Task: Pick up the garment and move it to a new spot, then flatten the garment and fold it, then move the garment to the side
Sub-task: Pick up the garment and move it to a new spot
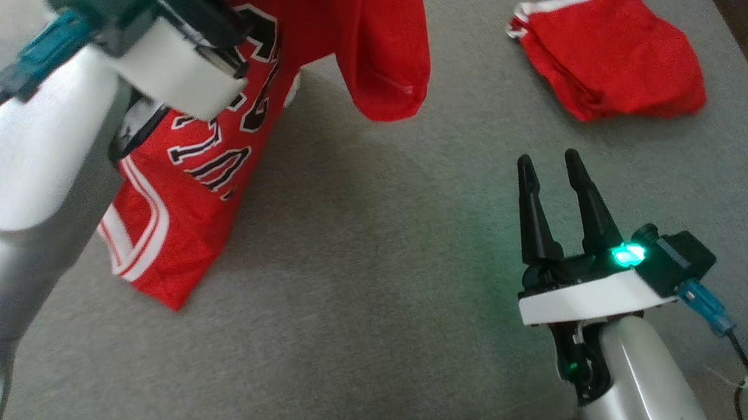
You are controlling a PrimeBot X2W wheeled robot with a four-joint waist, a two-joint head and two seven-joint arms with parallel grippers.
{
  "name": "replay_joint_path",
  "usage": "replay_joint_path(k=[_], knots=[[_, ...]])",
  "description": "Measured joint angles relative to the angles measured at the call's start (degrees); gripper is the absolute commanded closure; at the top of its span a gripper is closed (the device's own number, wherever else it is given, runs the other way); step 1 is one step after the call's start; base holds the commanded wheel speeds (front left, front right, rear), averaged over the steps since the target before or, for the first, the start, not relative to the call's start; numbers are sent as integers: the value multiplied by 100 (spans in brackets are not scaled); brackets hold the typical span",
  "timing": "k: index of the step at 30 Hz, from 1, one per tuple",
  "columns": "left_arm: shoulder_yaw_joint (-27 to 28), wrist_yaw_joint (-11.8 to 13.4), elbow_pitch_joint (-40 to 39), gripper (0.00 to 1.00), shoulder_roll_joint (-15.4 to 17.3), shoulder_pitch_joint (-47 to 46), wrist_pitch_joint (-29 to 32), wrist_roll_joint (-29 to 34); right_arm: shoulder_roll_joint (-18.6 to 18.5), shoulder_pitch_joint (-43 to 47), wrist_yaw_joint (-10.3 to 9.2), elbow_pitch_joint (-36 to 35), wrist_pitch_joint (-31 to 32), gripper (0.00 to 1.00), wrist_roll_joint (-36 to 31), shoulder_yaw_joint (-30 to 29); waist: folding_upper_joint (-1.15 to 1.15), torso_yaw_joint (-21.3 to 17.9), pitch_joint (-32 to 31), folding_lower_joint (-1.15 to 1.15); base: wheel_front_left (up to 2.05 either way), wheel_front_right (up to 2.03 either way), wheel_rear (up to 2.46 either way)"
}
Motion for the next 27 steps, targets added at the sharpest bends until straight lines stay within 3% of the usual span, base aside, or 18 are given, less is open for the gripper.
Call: replay_joint_path(k=[6,7,8,13,17,24,27], knots=[[-750,-44,903,100,-26,-724,-135,27,0,-141,0,-160,-18,0,133,142,0,-378,375,0,0,0,0],[-864,-44,1120,55,-33,-852,-166,-5,0,-151,0,-181,-24,0,151,159,0,-425,439,0,0,0,0],[-936,-44,1372,0,-41,-967,-209,-38,0,-166,0,-202,-24,0,178,172,0,-470,506,0,0,0,0],[-1091,-44,2418,0,-99,-1360,-590,-149,0,-259,0,-256,-24,0,180,170,0,-562,788,1,0,0,0],[-1106,-44,2836,0,-210,-1382,-857,-226,0,-266,0,-238,-24,0,153,97,0,-400,796,0,0,0,0],[-836,18,2910,0,-180,-1166,-1012,-469,0,-271,0,-127,-24,0,-170,-144,0,100,564,-1,0,0,0],[-509,194,2487,0,-58,-438,-1012,-613,-1,-255,0,-24,-24,0,-398,-341,0,437,311,-1,0,0,0]])
